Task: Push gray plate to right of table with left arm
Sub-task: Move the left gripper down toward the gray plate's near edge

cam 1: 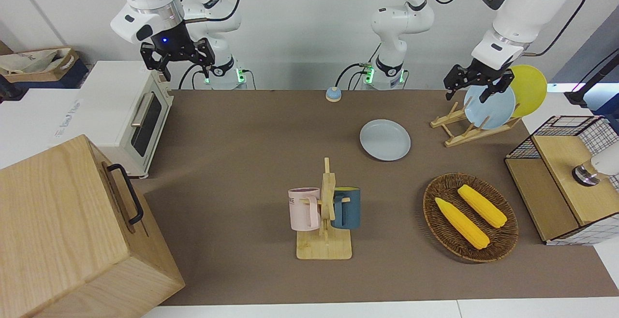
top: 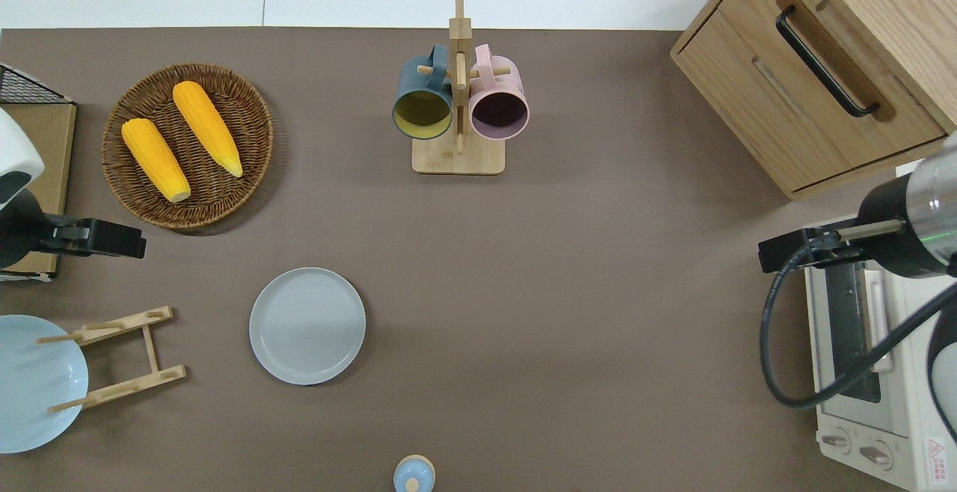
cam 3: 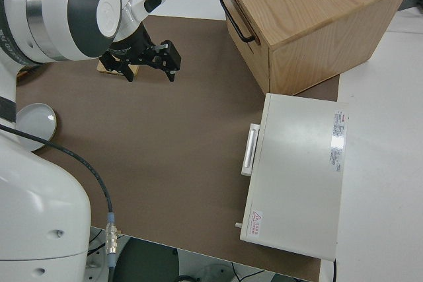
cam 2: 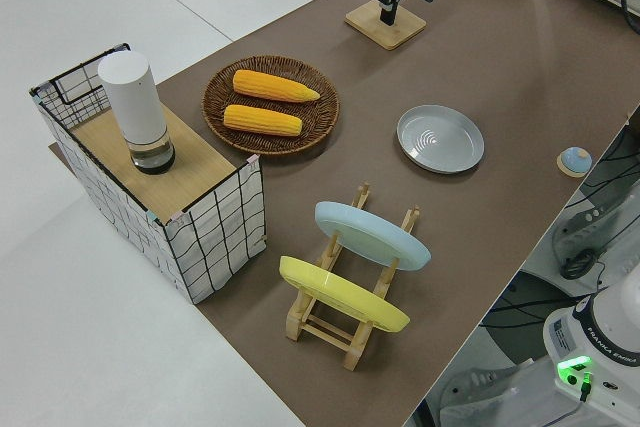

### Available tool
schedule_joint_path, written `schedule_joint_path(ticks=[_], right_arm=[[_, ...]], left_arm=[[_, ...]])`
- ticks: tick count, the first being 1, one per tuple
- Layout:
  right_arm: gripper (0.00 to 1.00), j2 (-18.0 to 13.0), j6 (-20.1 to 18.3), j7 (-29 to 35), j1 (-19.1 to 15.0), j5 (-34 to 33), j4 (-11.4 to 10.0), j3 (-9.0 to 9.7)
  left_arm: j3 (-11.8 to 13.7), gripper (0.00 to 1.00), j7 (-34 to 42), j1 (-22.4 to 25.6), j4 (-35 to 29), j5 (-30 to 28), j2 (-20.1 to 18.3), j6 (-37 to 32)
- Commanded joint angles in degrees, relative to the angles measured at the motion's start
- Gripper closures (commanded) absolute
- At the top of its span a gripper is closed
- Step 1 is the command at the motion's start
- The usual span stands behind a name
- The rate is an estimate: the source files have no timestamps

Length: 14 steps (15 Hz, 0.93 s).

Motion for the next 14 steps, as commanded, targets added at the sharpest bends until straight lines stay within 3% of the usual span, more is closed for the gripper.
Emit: schedule_joint_path(ticks=[1,14], right_arm=[[0.017,-0.43,-0.69,-0.15,-0.62,0.46,0.05,0.32],[0.017,-0.43,-0.69,-0.15,-0.62,0.46,0.05,0.32]], left_arm=[[0.71,0.01,0.77,-0.1,0.84,-0.14,-0.07,-0.04],[0.45,0.01,-0.01,-0.36,-0.22,-0.23,-0.34,-0.92]])
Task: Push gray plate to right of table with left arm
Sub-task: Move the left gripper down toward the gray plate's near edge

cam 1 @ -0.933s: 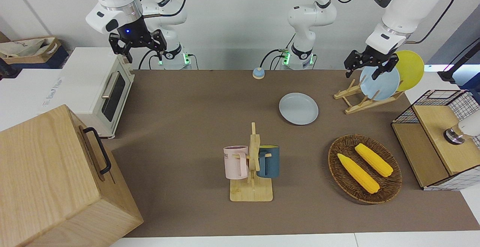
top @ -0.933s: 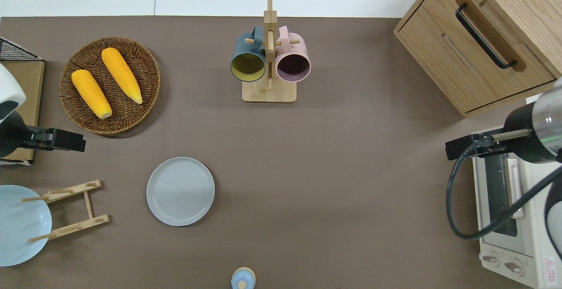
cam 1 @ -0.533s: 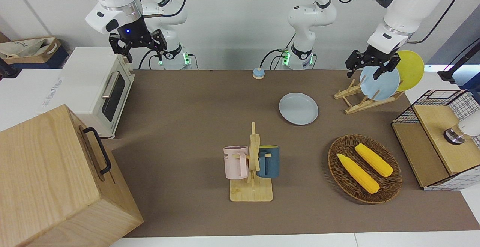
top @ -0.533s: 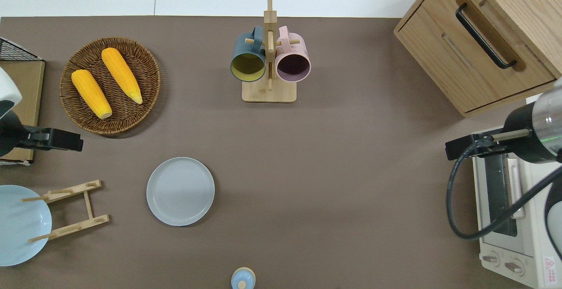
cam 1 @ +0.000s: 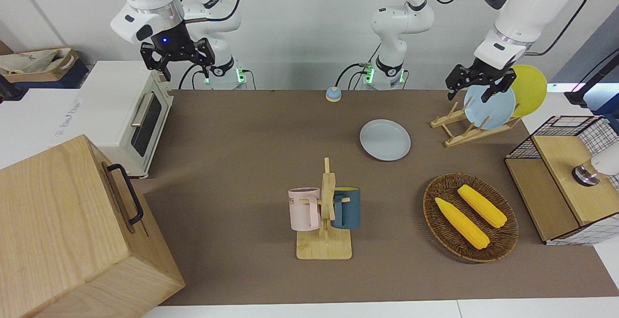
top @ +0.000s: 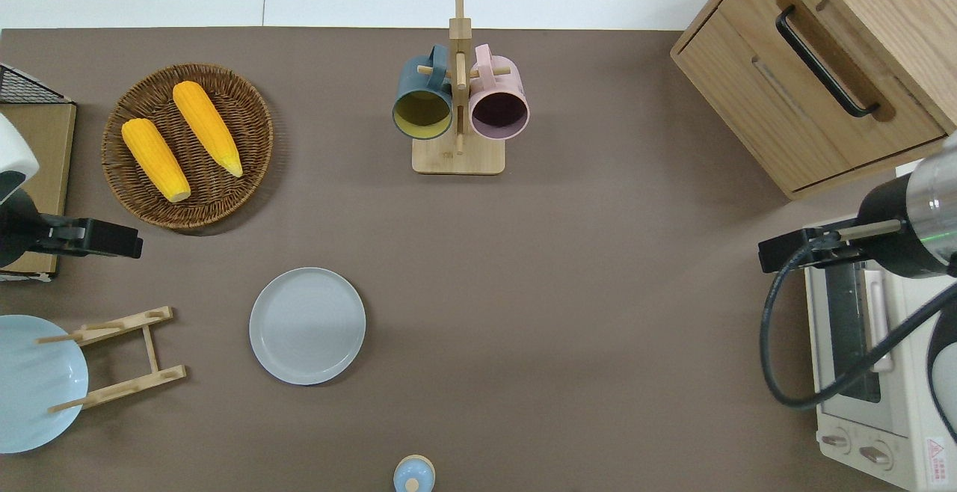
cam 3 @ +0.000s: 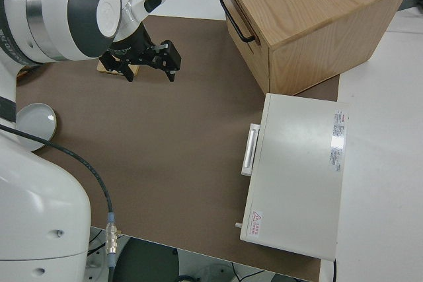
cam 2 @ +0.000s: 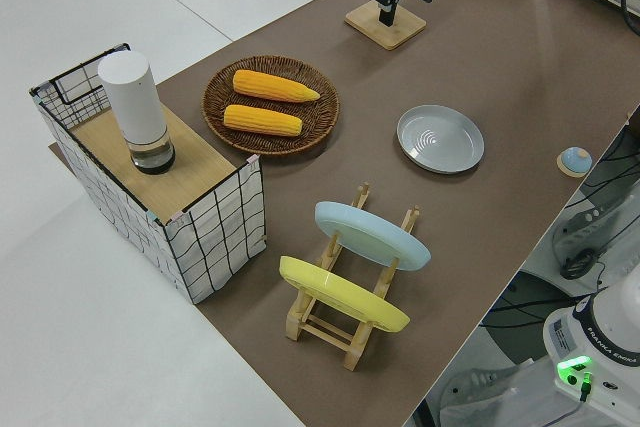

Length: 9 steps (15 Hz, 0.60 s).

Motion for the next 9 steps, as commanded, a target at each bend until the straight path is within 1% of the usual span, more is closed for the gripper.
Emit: schedule_joint_path(ticks=[1,4,5,7,9], right_arm=[[0.017,-0.43,-0.69,-0.15,-0.62,0.46,-0.03,0.32],[0.017,-0.43,-0.69,-0.14,-0.62,0.46,-0.03,0.32],[0.017,-0.43,-0.69,-0.15,-0.62,0.46,0.05,0.32],[0.017,-0.43,-0.69,-0.15,-0.62,0.46,-0.03,0.23],[0.017,-0.43,-0.69,-0.06,-0.62,0.46,-0.03,0.23]], left_arm=[[0.16,0.01,0.19,-0.29,-1.2,-0.23,-0.51,-0.68],[0.07,0.01,0.63,-0.46,-6.12,-0.23,-2.26,2.12],[-0.01,0.01,0.63,-0.46,-8.22,-0.31,-3.57,3.7],[-0.1,0.01,0.63,-0.55,-13.14,-0.32,-5.42,6.77],[-0.19,0.01,0.63,-0.55,-19.2,-0.32,-7.71,11.77]])
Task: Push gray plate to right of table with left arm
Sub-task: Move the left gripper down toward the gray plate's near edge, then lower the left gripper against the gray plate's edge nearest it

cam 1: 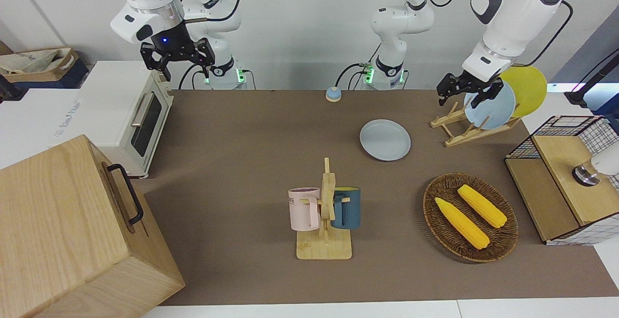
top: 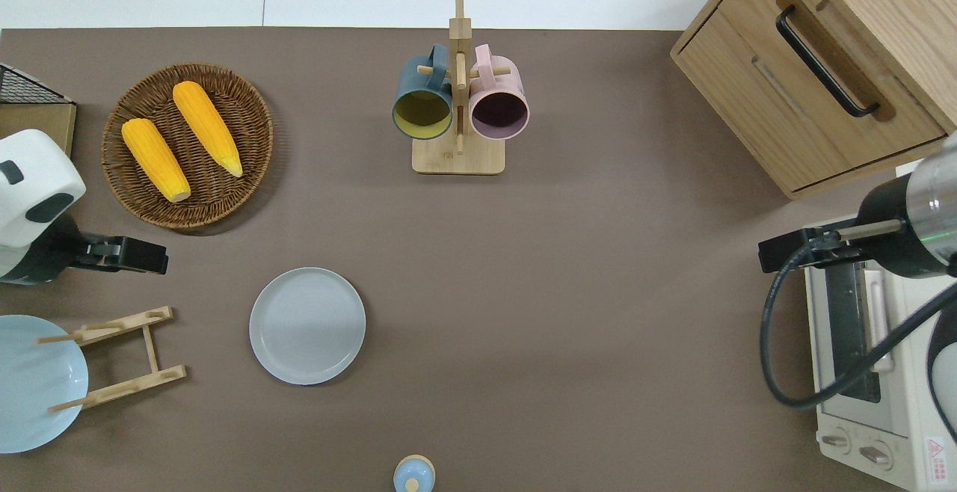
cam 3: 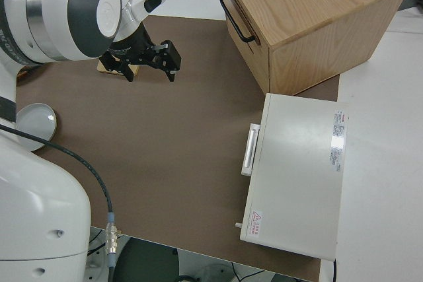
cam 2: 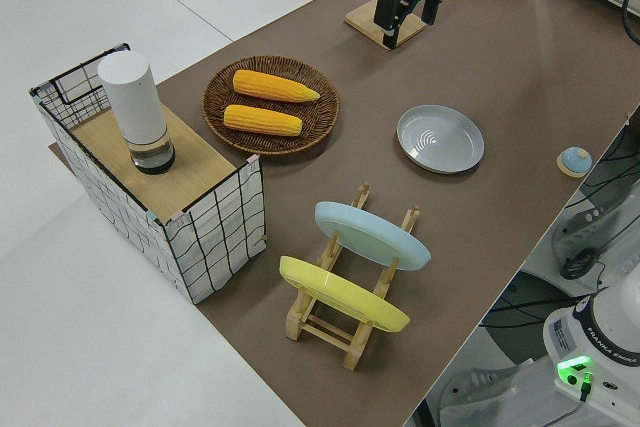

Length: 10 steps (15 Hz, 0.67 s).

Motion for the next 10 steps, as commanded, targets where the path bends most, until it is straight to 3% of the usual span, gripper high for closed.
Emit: schedule_joint_path(ticks=[1,3,10], right_arm=[[0.017,-0.43,-0.69,-0.15,-0.62,0.55,-0.03,0.32],[0.017,-0.43,-0.69,-0.15,-0.62,0.46,0.05,0.23],[0.017,-0.43,-0.69,-0.15,-0.62,0.46,-0.03,0.23]], left_arm=[[0.3,0.01,0.51,-0.85,-15.45,-0.4,-7.47,11.44],[0.3,0.01,-0.1,-1.3,-23.02,-0.92,-9.94,17.52],[-0.58,0.01,-2.46,-2.26,-38.59,-1.89,-10.47,33.25]])
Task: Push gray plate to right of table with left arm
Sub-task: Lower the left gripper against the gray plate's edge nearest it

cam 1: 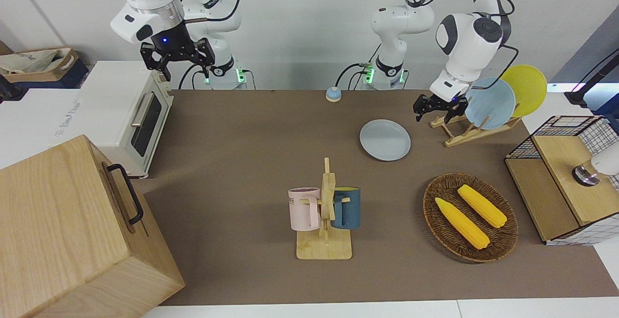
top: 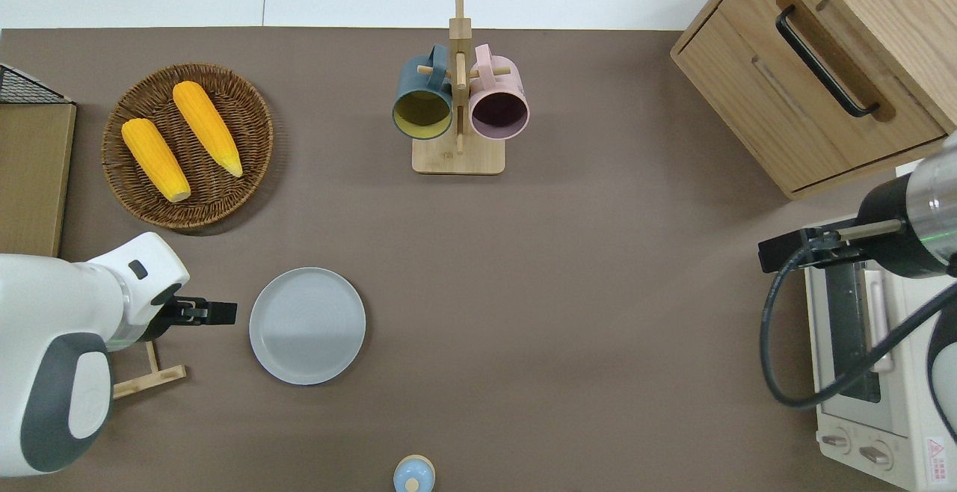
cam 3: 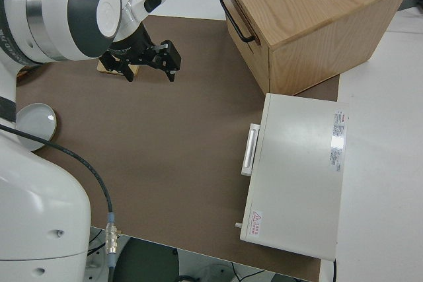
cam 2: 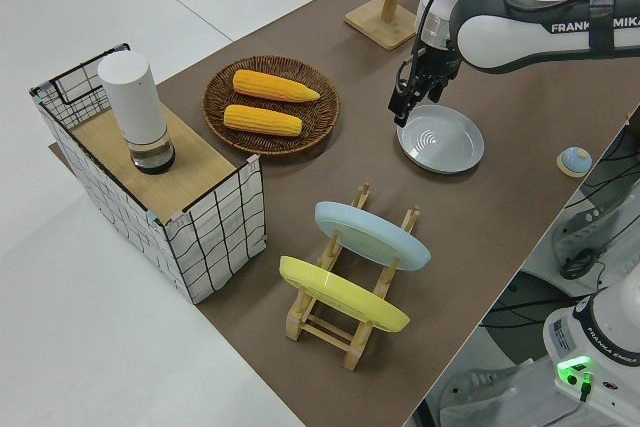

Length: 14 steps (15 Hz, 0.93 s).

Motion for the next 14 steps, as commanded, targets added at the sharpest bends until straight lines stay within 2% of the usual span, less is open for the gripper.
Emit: schedule_joint_path(ticks=[1,3,7,9,14], right_arm=[[0.017,-0.43,-0.69,-0.06,-0.62,0.46,-0.03,0.23],[0.017,-0.43,-0.69,-0.15,-0.62,0.46,-0.03,0.32],[0.017,-0.43,-0.69,-0.15,-0.62,0.46,-0.03,0.23],[0.017,-0.43,-0.69,-0.06,-0.62,0.46,-0.03,0.32],[0.017,-0.43,-0.69,-0.15,-0.62,0.46,0.05,0.32]], left_arm=[[-0.67,0.01,-4.19,-1.45,-9.75,-0.88,-2.92,10.03],[-1.2,0.01,-6.49,-1.89,-12.31,-0.88,-2.75,13.65],[-1.2,0.01,-6.4,-1.8,-14.33,-0.88,-1.78,16.72],[-1.2,0.01,-6.49,-1.8,-15.65,-0.88,-0.38,19.8],[-1.29,0.01,-6.58,-1.89,-15.83,-0.88,2.96,22.36]])
